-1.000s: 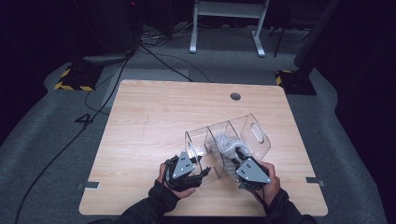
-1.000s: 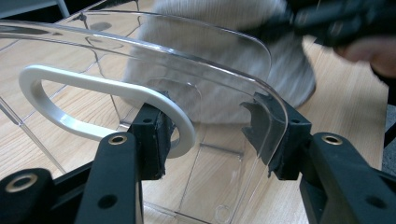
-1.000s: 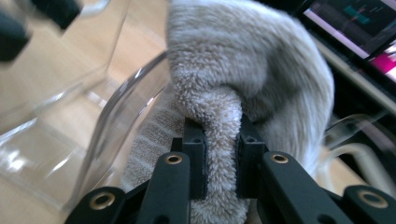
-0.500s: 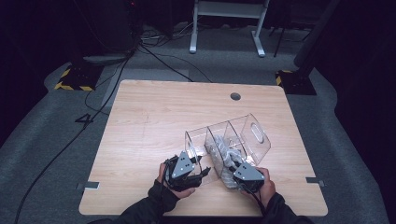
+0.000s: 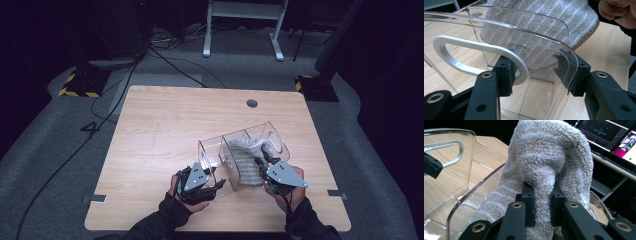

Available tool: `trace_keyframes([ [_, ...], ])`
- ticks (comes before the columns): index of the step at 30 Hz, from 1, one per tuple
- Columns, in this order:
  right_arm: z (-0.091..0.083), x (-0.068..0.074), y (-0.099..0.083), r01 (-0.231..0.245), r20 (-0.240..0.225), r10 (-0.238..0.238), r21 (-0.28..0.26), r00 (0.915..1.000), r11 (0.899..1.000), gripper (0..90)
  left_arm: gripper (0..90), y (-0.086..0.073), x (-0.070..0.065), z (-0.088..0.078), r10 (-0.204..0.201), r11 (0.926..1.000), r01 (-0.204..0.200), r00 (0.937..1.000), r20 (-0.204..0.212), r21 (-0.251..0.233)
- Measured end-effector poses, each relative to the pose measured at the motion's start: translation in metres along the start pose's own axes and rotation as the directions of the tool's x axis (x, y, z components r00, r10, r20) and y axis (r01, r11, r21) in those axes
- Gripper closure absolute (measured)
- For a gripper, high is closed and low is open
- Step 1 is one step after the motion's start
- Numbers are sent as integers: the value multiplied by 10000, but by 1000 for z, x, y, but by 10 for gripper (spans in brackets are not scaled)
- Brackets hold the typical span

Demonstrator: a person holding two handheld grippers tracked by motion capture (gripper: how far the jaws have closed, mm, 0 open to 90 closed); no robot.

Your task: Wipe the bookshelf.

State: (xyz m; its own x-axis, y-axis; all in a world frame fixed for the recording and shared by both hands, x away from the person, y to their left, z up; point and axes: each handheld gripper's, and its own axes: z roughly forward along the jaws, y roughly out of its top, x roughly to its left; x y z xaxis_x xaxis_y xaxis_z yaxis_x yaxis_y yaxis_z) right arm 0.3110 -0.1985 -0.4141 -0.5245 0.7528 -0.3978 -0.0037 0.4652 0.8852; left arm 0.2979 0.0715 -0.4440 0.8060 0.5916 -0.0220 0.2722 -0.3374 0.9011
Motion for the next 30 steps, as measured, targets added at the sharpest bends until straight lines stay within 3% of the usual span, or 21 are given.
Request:
trace_keyframes([
  [4,4,8,-11,268,-423,-249,433,9988,9987,789,494,-1,0,0,50,10000,-50,10000,0,-35],
  [7,11,19,-26,804,-939,-696,1166,9931,9899,789,494,-1,0,0,61,10000,-61,10000,-2,-26],
  [9,14,23,-35,913,-1242,-733,1460,9895,9851,789,494,0,0,0,63,10000,-63,10000,-15,-23],
  [12,19,27,-48,542,-1749,-165,2132,9844,9755,789,495,0,0,0,73,10000,-73,10000,-11,-17],
  [16,23,31,-62,455,-2142,127,2644,9767,9633,788,494,0,0,0,86,10000,-86,10000,12,-8],
  [20,24,30,-61,400,-2174,197,2666,9759,9630,788,494,0,1,0,80,10000,-80,10000,11,-15],
  [21,23,27,-55,277,-2006,212,2381,9794,9709,788,494,0,1,1,97,10000,-96,10000,-4,3],
  [23,23,26,-52,251,-1907,190,2263,9815,9737,788,494,0,1,1,98,10000,-98,10000,-7,6],
  [25,19,21,-35,104,-1608,182,1755,9868,9844,788,494,0,0,1,93,10000,-93,10000,-14,-3],
  [28,17,11,-16,-311,-1296,494,1394,9903,9898,788,494,0,0,1,93,10000,-93,10000,-12,-9],
  [30,18,5,-7,-311,-973,437,1274,9943,9914,788,494,0,0,1,86,10000,-86,10000,-19,-13],
])
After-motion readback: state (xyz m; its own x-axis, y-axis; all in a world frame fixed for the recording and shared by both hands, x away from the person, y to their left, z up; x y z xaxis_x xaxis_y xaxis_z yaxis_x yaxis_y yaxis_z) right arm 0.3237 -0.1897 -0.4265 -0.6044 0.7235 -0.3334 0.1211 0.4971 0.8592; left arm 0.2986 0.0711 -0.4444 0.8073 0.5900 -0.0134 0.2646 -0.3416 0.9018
